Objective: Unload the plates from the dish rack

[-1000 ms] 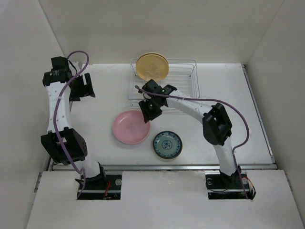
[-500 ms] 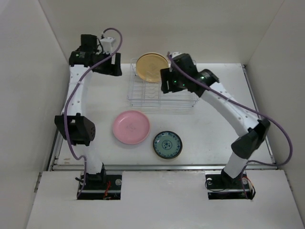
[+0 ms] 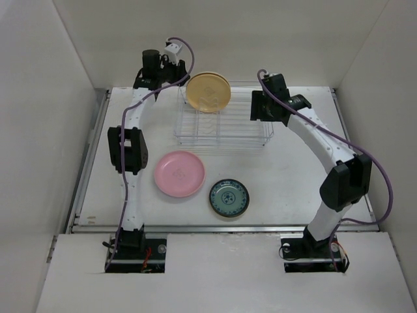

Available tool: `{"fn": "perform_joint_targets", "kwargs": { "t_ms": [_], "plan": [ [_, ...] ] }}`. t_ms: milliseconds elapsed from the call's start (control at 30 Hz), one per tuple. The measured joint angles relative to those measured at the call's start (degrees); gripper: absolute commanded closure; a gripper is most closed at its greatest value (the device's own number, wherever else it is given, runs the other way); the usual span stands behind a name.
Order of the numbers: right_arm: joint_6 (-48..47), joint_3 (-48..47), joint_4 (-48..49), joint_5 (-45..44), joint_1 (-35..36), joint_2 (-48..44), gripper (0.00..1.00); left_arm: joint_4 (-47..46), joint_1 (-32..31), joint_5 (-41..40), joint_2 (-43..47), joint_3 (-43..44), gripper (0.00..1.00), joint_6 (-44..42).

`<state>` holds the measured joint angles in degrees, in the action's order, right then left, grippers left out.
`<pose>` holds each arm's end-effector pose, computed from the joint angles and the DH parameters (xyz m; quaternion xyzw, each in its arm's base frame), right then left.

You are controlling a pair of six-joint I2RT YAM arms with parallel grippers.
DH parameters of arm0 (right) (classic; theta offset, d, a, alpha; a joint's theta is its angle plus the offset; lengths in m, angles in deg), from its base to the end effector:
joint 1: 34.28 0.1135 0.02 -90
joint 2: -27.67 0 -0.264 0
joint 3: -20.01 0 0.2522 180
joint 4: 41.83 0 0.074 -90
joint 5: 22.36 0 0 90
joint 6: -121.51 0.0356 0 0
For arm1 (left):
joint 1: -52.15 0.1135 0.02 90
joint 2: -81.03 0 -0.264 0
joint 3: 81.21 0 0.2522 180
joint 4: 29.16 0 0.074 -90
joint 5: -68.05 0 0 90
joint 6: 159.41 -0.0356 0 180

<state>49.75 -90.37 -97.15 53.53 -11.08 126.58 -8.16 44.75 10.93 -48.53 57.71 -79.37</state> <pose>0.3585 0.1442 0.3493 0.0086 0.9143 0.0319 0.4038 0.5318 -0.0886 0.3371 0.2889 0.7080 -0.2058 0.6107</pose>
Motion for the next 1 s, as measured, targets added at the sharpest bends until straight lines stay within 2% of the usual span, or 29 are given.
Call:
{"fn": "perform_joint_targets", "kwargs": {
  "t_ms": [67,233,467,500,600,633,867,1000],
  "plan": [
    [-0.28,0.04,0.11,0.66,-0.17,0.98,0.32,-2.58,0.04,0.24,-4.74,3.41,0.64,0.00],
    [-1.16,-0.02,0.70,1.36,-0.28,1.36,0.32,-5.31,0.17,1.16,-8.70,3.23,0.74,-0.57],
    [-1.79,-1.33,0.85,2.73,-0.39,3.89,0.32,-12.35,0.70,2.80,-8.37,-1.55,0.74,0.33],
    [-1.84,-1.33,0.76,3.06,-0.39,4.31,0.32,-12.66,0.76,2.91,-8.35,-1.92,0.67,0.66],
    [-1.92,-1.33,0.39,4.35,-0.39,4.81,0.33,-14.43,1.05,2.45,-7.48,-4.26,0.57,1.22],
    [-1.92,-1.36,0.39,4.92,-0.39,4.81,0.33,-14.58,1.20,2.29,-6.95,-5.01,0.51,1.22],
    [-0.92,-1.38,0.42,8.66,-0.39,4.83,0.35,-15.72,1.64,-0.44,-2.51,-5.62,0.44,-0.83],
    [0.04,-1.33,0.46,11.02,-0.37,4.83,0.36,-16.41,1.90,0.74,0.48,-5.62,0.48,-1.79]
  ]
}}
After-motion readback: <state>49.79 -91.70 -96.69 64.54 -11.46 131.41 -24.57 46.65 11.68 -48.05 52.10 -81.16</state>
